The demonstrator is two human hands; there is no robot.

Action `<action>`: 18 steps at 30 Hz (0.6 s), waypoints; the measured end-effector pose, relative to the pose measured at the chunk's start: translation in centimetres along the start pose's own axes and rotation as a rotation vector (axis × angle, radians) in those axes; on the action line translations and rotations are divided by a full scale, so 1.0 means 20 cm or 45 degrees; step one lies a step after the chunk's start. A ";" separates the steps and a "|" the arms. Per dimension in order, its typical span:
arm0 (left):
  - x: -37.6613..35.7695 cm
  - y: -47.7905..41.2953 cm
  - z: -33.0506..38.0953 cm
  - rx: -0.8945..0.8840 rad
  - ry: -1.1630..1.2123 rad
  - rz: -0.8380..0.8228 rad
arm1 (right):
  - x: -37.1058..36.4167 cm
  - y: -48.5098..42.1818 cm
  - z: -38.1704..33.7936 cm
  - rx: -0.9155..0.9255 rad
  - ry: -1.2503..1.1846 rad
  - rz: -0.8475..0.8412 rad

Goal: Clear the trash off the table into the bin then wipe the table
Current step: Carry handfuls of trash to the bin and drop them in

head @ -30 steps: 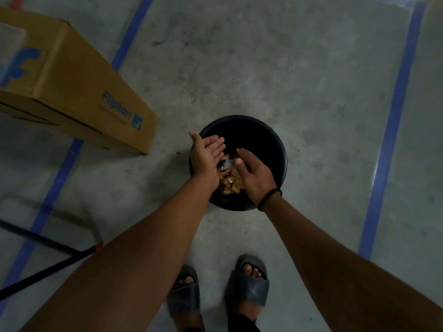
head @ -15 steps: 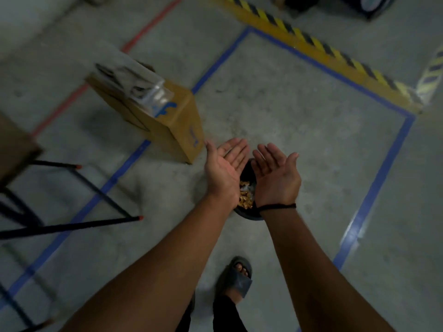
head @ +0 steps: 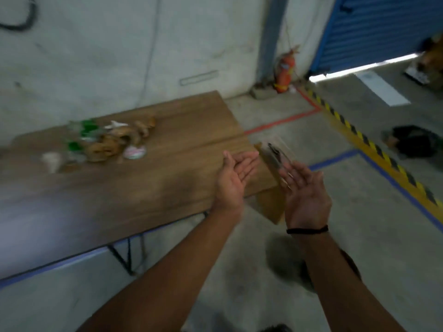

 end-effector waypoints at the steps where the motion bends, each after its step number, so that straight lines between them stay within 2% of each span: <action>1: 0.16 0.02 0.10 -0.043 -0.017 0.052 | -0.13 0.02 0.10 -0.004 -0.002 -0.045; 5: 0.77 0.11 0.39 -0.155 -0.121 0.247 | -0.61 0.11 0.50 -0.079 -0.012 -0.105; 9: 1.23 0.13 0.57 -0.263 -0.170 0.417 | -0.95 0.18 0.85 -0.184 0.034 -0.188; 13: 1.55 0.05 0.60 -0.313 -0.201 0.525 | -1.14 0.16 1.11 -0.263 0.097 -0.269; 18: 1.93 -0.16 0.60 -0.351 -0.371 0.698 | -1.27 -0.08 1.43 -0.254 0.258 -0.275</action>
Point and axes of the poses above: each hand's wrist, its own y-axis away from the middle knuckle, its own x-axis out of the back of the hand, z = x × y, the point moved 1 cm from there along -y, towards the middle knuckle, and after that the axes turned 15 degrees about -y, right-handed, at the moved point
